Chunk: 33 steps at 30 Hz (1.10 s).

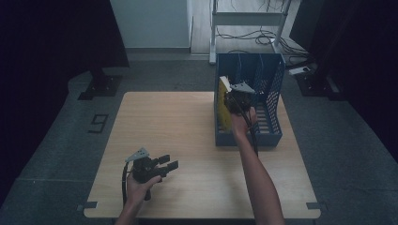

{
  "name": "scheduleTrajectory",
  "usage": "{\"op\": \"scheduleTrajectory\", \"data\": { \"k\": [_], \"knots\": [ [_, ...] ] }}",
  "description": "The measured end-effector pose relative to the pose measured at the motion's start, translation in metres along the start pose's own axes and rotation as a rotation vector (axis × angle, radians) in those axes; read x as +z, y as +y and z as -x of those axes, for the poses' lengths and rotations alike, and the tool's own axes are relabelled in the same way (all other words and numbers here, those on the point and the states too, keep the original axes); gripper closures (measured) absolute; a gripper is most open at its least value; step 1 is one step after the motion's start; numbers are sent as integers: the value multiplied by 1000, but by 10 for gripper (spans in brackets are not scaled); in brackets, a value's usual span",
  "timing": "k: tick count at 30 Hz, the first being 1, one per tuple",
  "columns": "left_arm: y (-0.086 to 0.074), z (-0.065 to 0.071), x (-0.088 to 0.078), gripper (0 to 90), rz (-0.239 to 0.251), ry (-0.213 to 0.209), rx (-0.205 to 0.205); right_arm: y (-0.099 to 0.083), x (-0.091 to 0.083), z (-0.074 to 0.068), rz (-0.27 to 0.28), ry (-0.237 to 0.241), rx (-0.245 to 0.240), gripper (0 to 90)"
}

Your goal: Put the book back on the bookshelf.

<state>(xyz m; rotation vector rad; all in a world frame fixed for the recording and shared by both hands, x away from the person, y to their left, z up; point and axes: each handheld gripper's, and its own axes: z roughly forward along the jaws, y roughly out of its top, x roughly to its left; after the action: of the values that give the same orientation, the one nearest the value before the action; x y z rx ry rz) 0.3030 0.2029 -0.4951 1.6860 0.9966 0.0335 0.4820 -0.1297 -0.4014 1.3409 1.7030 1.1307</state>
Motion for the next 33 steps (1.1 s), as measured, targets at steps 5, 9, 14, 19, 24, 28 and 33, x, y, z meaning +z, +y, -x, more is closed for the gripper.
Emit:
{"op": "scheduleTrajectory", "data": {
  "k": [5, 9, 14, 19, 24, 28, 33],
  "knots": [
    [0, -1, 0, 387, 1, 1, -2, 0, 1, 0, 7, -8, 12, 744],
    [0, -1, -1, 387, 5, 2, -5, -1, 1, -1, 18, -27, 26, 745],
    [0, -1, -1, 388, 2, 2, -2, 0, 1, -1, 29, -30, 26, 745],
    [0, -1, -1, 389, 3, 2, -2, 1, 4, -1, 28, -28, 32, 744],
    [0, -2, -2, 389, 6, 2, -5, 6, 6, -4, 38, -30, 24, 745],
    [0, -3, -2, 388, 7, 2, -6, 9, 10, -7, 42, -30, 16, 745],
    [0, -2, -3, 393, 22, 6, -7, 10, 17, -8, 41, -41, 15, 744]
  ]
}}
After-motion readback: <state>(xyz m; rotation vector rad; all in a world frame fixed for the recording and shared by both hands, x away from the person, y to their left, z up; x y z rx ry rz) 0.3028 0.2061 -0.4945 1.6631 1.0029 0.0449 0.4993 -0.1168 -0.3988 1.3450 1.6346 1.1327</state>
